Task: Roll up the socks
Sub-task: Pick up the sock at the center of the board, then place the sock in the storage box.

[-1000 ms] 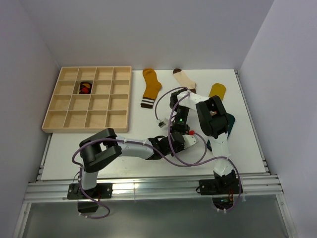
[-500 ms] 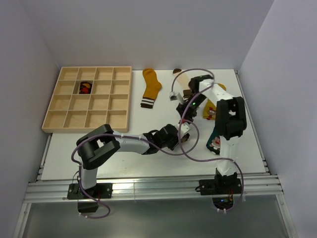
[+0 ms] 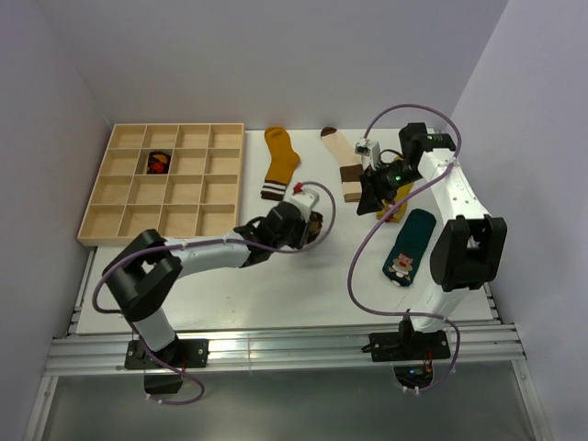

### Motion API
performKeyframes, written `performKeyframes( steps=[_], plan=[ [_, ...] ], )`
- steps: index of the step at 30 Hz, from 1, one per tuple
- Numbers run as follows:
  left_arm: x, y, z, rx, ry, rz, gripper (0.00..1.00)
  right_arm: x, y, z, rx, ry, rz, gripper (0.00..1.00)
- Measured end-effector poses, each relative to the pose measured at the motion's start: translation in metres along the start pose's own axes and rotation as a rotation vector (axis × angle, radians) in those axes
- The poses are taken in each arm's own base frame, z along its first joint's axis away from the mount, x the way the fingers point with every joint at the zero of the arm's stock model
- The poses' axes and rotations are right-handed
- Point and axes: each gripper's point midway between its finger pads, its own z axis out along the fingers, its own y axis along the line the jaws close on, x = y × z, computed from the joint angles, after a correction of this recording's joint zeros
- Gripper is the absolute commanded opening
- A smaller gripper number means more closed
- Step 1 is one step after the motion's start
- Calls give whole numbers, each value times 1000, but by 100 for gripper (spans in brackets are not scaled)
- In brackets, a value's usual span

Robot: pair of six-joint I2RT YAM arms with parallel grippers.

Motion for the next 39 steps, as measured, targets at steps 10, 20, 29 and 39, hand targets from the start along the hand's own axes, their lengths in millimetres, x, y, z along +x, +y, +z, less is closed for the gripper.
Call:
performKeyframes(
  steps=[10, 20, 29, 39],
  plan=[
    [-166, 179, -75, -483, -358, -202, 0, -8, -18, -6, 141, -42, 41, 63],
    [-186, 374, -129, -1122, -354, -164, 0, -19, -32, -15, 236, -61, 47, 63],
    [-98, 442, -67, -1289, -26, -80, 0, -16, -38, -13, 251, -47, 55, 62],
    [-39, 457, -40, -1222, 179, -96, 0, -11, -45, -6, 241, -25, 68, 62]
  ],
)
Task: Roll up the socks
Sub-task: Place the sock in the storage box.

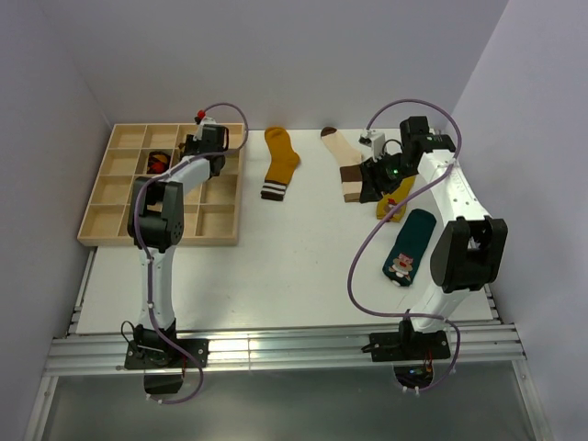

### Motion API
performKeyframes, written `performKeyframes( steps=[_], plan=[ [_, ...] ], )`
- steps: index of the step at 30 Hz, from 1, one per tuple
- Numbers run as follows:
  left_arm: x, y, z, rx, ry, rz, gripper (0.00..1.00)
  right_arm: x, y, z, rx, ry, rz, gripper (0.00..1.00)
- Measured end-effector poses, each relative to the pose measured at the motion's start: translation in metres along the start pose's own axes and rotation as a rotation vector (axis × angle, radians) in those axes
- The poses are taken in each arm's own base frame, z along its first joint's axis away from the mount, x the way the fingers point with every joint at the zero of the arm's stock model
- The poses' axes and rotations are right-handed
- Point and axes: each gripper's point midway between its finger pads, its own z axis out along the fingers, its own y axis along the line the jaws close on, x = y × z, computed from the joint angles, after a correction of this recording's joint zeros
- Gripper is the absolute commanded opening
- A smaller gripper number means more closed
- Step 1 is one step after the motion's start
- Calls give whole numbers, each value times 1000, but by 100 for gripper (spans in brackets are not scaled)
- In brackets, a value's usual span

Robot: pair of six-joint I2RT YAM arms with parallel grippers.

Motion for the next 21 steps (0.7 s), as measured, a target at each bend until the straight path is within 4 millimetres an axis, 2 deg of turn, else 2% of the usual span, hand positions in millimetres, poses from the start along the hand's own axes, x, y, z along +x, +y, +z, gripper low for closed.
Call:
performKeyframes(
  steps=[6, 16, 19, 21],
  plan=[
    [19, -19, 20, 128, 102, -19, 0, 1, -1, 2, -3, 5, 4, 62],
    [25, -22, 34, 383, 261, -207, 0, 10, 0, 7, -11, 24, 19, 62],
    [25, -22, 36, 455, 317, -283, 4, 13, -1, 8, -8, 32, 22, 62],
    [25, -21, 37, 488, 344, -331, 12, 13, -1, 8, -8, 34, 25, 62]
  ],
)
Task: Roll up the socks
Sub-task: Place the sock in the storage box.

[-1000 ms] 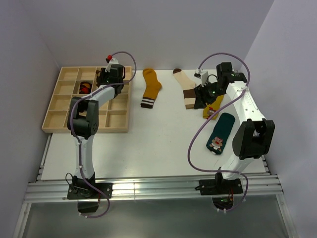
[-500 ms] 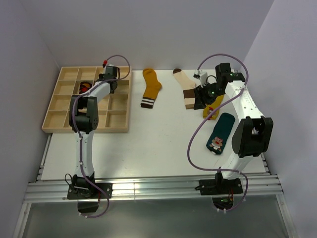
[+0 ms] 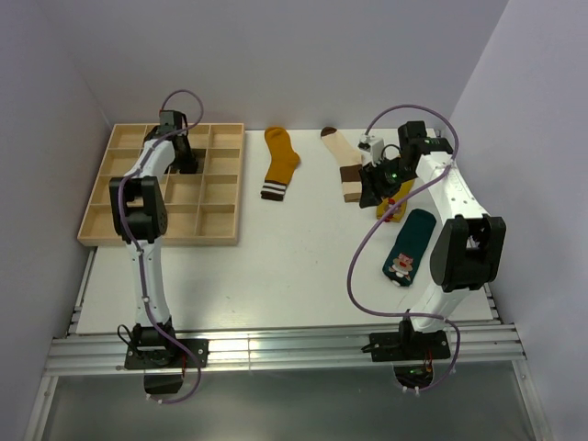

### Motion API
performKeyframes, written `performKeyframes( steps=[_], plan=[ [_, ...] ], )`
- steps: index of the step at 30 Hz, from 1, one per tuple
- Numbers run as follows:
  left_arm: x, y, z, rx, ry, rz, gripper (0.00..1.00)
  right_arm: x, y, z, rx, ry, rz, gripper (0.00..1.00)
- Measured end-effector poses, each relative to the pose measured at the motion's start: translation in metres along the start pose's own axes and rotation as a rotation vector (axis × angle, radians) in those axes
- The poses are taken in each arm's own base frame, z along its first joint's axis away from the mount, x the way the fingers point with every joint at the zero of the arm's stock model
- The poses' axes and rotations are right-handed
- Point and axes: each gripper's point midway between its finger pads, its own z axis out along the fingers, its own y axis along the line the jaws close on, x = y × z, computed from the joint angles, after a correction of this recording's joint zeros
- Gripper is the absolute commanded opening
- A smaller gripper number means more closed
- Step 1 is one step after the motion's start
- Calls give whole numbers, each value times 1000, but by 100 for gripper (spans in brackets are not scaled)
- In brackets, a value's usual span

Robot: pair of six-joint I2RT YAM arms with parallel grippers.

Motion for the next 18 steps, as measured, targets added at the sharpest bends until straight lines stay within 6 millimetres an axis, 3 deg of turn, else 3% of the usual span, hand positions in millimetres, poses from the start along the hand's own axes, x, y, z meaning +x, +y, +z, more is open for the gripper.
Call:
performKeyframes(
  steps=[1, 4, 9, 11, 18],
  plan=[
    [0, 0, 0, 11, 5, -15, 22, 1, 0, 0, 0, 2, 2, 62],
    [1, 0, -1, 30, -2, -47, 37, 2, -1, 1, 5, 5, 5, 62],
    [2, -1, -2, 41, -5, -68, 49, 3, -3, 1, 15, 11, 10, 62],
    [3, 0, -4, 42, -5, -70, 80, 4, -4, 2, 19, 14, 10, 62],
    [6, -8, -31, 68, -22, -77, 82, 7, -6, 3, 28, 18, 10, 62]
  ],
)
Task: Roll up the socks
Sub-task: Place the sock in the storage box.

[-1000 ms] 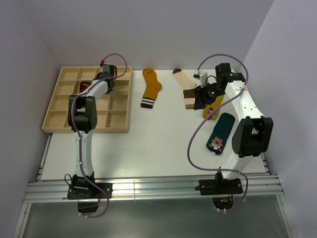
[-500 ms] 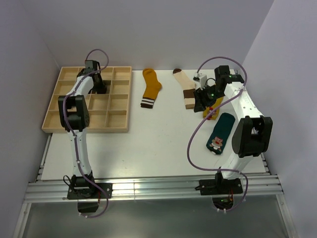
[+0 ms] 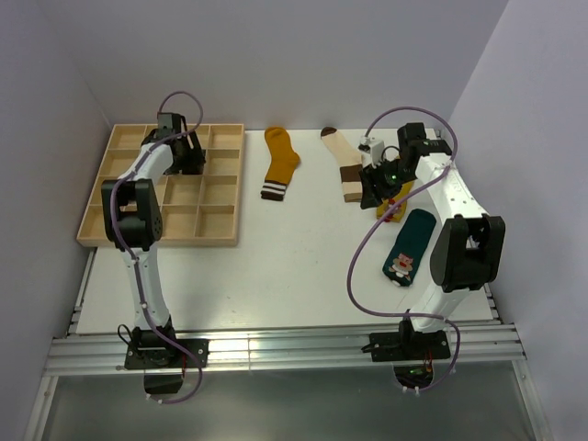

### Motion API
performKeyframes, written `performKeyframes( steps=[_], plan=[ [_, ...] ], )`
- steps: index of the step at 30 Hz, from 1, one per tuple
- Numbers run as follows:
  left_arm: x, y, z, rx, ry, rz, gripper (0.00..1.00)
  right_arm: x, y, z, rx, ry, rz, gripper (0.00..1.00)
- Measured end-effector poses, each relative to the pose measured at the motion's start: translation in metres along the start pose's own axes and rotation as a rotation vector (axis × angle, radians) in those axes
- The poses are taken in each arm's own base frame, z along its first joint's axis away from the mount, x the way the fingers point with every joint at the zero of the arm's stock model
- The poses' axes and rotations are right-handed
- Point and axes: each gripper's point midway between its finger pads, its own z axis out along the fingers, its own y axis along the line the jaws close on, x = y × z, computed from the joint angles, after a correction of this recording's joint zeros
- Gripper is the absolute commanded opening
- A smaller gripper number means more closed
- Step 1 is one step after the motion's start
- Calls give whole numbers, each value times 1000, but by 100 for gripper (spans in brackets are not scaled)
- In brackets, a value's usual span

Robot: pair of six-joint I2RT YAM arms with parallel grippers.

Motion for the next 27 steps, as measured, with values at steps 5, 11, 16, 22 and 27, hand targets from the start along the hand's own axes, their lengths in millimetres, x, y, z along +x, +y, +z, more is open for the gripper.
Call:
performKeyframes(
  steps=[5, 11, 16, 22, 27],
  plan=[
    [-22, -7, -29, 22, -63, -2, 82, -3, -3, -1, 18, -8, 5, 62],
    [-52, -18, -67, 42, -151, -6, 82, 3, -13, -8, 107, -20, 18, 62],
    [-64, -41, -112, 97, -220, -21, 82, 59, -47, -17, 222, 50, 96, 62],
    [-60, -98, -178, 224, -308, 11, 82, 158, -64, -14, 283, 249, 167, 62],
    [-34, -135, -205, 318, -319, 45, 82, 179, -67, -13, 306, 313, 108, 63]
  ],
)
